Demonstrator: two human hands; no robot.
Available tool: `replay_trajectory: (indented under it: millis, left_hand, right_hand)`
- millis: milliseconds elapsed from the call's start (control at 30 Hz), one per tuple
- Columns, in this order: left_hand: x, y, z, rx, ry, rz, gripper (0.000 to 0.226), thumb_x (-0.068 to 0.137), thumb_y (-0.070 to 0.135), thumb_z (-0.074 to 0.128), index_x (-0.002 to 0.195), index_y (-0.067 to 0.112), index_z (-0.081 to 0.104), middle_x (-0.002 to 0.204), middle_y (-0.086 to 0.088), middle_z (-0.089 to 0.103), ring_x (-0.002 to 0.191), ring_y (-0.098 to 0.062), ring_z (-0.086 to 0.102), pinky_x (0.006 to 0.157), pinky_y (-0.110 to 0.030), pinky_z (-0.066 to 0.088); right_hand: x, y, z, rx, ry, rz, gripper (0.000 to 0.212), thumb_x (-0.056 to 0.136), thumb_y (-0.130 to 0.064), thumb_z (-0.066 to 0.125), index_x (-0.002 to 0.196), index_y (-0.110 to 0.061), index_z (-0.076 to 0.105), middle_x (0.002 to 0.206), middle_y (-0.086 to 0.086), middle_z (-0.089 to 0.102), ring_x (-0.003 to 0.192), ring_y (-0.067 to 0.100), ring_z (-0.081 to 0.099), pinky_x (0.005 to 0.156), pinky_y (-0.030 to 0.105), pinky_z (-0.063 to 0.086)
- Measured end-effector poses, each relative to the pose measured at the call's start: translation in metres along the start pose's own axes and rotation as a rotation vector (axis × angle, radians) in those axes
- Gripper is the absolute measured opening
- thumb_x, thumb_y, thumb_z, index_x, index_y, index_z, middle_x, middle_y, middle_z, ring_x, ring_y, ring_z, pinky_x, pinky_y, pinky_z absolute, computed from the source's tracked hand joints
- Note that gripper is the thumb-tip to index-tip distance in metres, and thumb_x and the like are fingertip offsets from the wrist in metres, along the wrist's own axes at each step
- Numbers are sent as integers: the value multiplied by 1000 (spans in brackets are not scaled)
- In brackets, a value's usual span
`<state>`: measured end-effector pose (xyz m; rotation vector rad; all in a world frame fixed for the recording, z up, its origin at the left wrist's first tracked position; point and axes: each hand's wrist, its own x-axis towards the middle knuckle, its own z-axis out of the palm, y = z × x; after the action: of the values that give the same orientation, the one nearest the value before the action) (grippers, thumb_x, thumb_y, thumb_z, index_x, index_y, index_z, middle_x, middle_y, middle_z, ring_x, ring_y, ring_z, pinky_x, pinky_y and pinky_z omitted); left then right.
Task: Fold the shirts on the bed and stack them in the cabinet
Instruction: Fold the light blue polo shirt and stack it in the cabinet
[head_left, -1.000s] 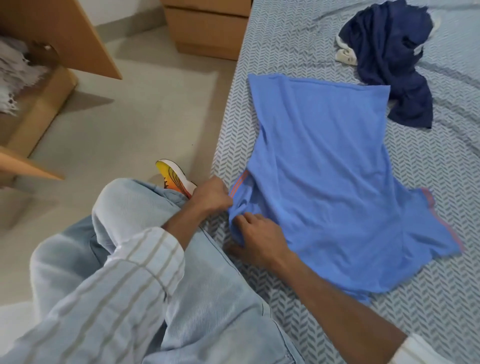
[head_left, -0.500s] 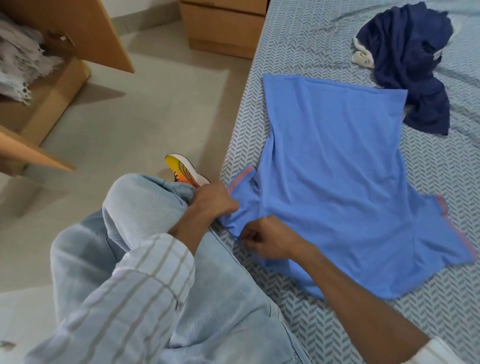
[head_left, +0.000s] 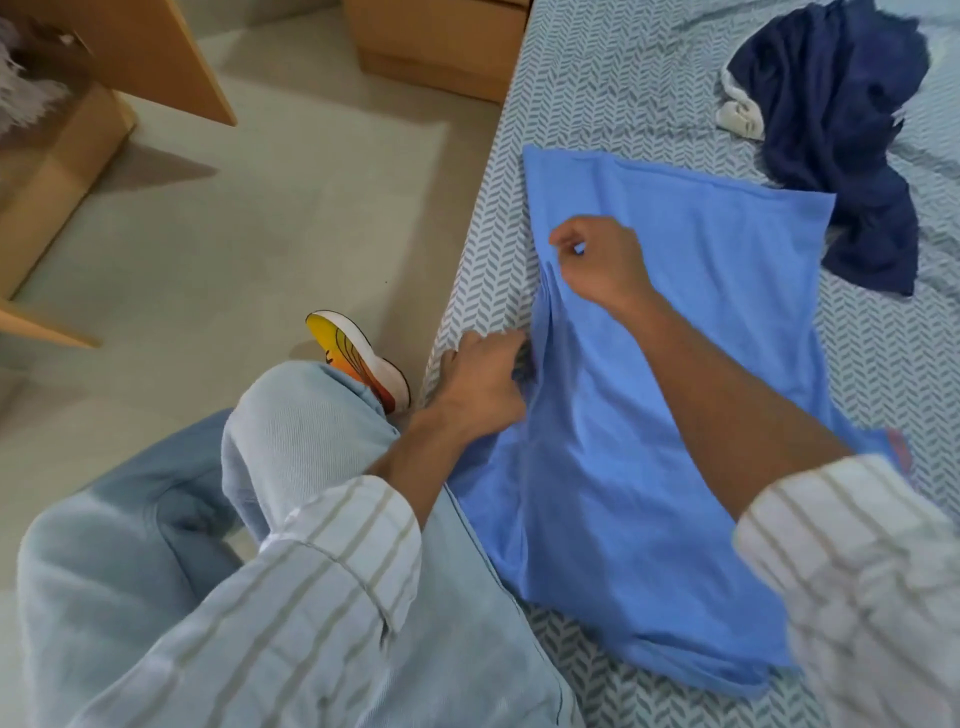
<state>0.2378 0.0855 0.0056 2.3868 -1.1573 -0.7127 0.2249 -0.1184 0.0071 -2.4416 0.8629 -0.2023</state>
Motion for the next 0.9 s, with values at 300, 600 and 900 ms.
replay_trajectory:
  millis: [300, 600, 900]
  left_hand:
    - [40, -16, 10, -119, -192, -190, 24, 78, 38, 55, 89, 22, 70, 91, -1, 72, 90, -27, 65, 85, -40, 52]
    - [43, -20, 8, -61, -302, -221, 30, 88, 39, 54, 68, 18, 47, 75, -7, 58, 78, -30, 61, 66, -34, 44]
    - [34, -12, 2, -80, -245, -259, 50, 91, 64, 49, 64, 24, 40, 68, -1, 57, 68, -23, 58, 60, -34, 42]
  right_hand:
    - [153, -13, 16, -144, -106, 43, 40, 92, -5, 51, 129, -11, 64, 135, 12, 60, 126, 29, 54, 104, 34, 43]
    - [180, -4, 20, -38, 5, 177, 22, 83, -11, 60, 66, -19, 49, 69, 6, 48, 68, 25, 60, 58, 39, 49]
    - [189, 7, 11, 34, -78, 308, 31, 84, -39, 70, 75, -17, 51, 73, 0, 50, 70, 16, 53, 59, 29, 38]
